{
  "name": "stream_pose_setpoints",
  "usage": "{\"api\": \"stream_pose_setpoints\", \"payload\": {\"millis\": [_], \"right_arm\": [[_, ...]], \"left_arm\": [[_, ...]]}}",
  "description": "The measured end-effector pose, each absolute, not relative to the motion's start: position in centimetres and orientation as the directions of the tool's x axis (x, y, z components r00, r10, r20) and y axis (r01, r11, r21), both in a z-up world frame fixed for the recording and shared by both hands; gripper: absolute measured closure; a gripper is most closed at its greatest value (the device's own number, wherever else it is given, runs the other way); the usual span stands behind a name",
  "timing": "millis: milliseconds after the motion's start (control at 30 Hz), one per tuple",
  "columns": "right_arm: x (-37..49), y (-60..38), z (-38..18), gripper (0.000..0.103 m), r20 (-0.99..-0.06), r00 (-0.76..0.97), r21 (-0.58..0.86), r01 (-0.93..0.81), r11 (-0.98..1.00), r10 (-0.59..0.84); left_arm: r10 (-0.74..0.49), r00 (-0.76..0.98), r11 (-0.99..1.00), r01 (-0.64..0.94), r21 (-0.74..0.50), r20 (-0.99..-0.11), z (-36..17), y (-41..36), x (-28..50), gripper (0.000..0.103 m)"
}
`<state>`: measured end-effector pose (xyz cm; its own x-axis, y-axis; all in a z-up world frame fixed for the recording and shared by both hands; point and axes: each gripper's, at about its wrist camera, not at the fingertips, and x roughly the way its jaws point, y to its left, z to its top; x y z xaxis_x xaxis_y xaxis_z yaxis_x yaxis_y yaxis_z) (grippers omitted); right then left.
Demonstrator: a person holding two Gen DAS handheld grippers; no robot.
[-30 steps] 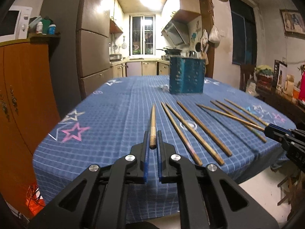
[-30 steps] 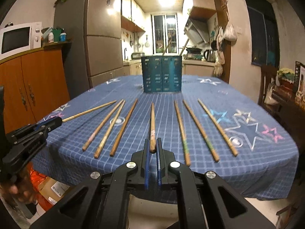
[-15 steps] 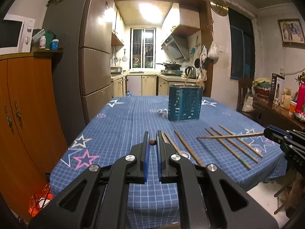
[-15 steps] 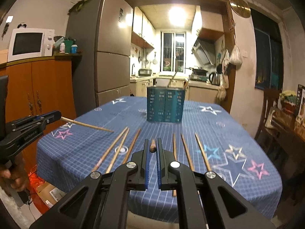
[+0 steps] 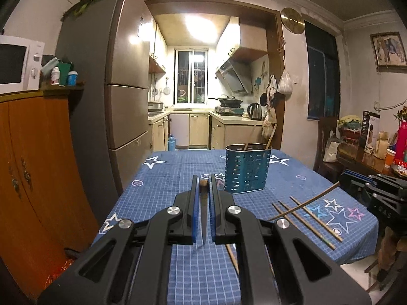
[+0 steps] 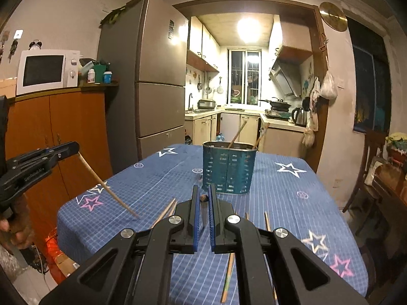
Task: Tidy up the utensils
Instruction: 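Lift the left tool's chopstick over the teal holder while the right tool carries its chopstick there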
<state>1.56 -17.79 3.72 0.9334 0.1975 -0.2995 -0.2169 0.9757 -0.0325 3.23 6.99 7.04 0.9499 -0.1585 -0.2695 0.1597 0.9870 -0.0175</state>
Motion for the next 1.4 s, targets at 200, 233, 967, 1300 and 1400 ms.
{"api": "stream_pose_setpoints", "payload": {"millis": [200, 233, 967, 1300, 1400], "right_arm": [[4.1, -17.9, 5.6, 0.095, -0.326, 0.914, -0.007, -0.258, 0.966, 0.241], [4.5, -18.0, 6.1, 0.095, -0.333, 0.909, 0.005, -0.266, 0.964, 0.253], [10.1, -18.1, 9.9, 0.095, -0.408, 0.857, 0.058, -0.319, 0.946, 0.314], [11.6, -19.2, 12.7, 0.095, -0.406, 0.862, 0.055, -0.31, 0.949, 0.305], [12.1, -19.5, 13.8, 0.095, -0.41, 0.863, 0.043, -0.304, 0.952, 0.294]], "left_arm": [[-0.187, 0.925, 0.982, 0.177, -0.059, -0.33, 8.5, 7.1, 6.3, 0.098], [-0.188, 0.922, 0.982, 0.178, -0.061, -0.339, 8.7, 7.1, 6.8, 0.098], [-0.209, 0.899, 0.977, 0.206, -0.049, -0.385, 10.6, 5.2, 12.3, 0.098], [-0.206, 0.91, 0.976, 0.216, -0.012, -0.359, 13.3, 3.5, 14.4, 0.098], [-0.207, 0.913, 0.975, 0.223, 0.003, -0.352, 14.2, 2.7, 15.1, 0.098]]}}
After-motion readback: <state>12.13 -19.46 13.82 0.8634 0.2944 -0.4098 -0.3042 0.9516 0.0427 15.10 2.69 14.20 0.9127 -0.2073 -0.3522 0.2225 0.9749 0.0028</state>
